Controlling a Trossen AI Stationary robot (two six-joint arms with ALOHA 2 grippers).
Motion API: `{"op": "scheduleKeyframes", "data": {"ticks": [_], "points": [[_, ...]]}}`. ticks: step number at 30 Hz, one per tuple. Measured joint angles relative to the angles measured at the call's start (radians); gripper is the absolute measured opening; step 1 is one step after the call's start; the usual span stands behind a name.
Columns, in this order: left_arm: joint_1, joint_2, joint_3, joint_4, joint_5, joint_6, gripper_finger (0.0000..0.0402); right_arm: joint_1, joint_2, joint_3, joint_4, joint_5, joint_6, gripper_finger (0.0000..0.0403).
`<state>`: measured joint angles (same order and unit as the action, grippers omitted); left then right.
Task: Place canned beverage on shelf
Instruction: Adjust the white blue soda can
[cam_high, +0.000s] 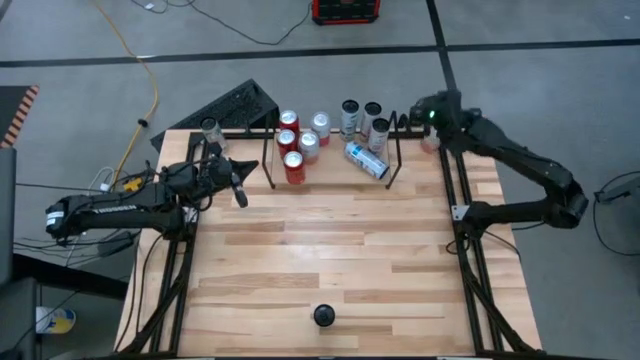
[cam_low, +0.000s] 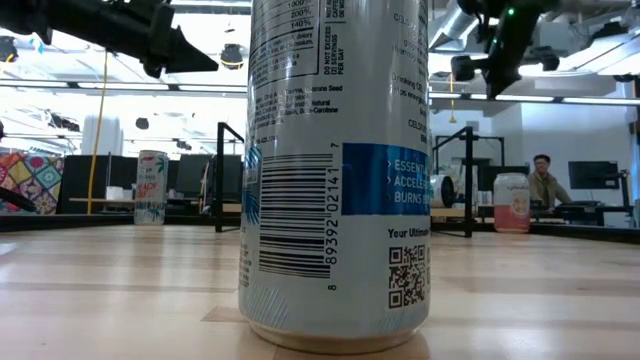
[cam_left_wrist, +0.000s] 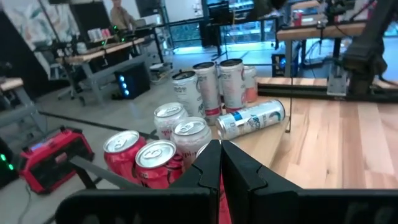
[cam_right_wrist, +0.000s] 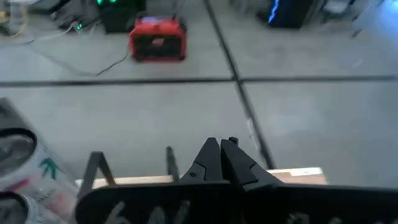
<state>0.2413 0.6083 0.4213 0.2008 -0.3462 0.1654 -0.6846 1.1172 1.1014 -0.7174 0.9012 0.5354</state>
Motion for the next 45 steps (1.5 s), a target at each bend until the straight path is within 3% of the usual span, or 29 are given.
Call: {"op": "scheduleKeyframes", "data": {"ticks": [3, 11, 18, 23, 29, 36, 42, 45], "points": [[0.000, 0.000, 0.000, -0.005, 0.011, 0.042, 0.0000, -0.083, 0.025, 0.059, -0.012, -0.117, -0.038, 0.0000], [0.000, 0.000, 0.000, -0.081, 0.094, 0.050, 0.0000, -0.232, 0.167, 0.224, -0.019, -0.305, -0.146, 0.0000], [0.000, 0.000, 0.000, -0.092, 0.201, 0.006, 0.0000, -0.291, 0.261, 0.325, -0.088, -0.335, -0.155, 0.0000], [0.000, 0.000, 0.000, -0.095, 0.217, 0.011, 0.0000, -0.317, 0.310, 0.414, -0.175, -0.443, -0.156, 0.0000], [0.000, 0.000, 0.000, -0.098, 0.217, -0.015, 0.0000, -0.210, 0.275, 0.483, -0.157, -0.455, -0.220, 0.0000], [0.000, 0.000, 0.000, -0.103, 0.152, -0.049, 0.0000, 0.074, 0.112, 0.466, -0.167, -0.457, -0.339, 0.0000], [0.000, 0.000, 0.000, -0.089, 0.001, -0.177, 0.0000, 0.238, -0.043, 0.239, -0.005, -0.470, -0.436, 0.0000], [0.000, 0.000, -0.001, -0.059, -0.038, -0.238, 0.0000, 0.246, -0.124, 0.089, 0.167, -0.588, -0.465, 0.0000]]}}
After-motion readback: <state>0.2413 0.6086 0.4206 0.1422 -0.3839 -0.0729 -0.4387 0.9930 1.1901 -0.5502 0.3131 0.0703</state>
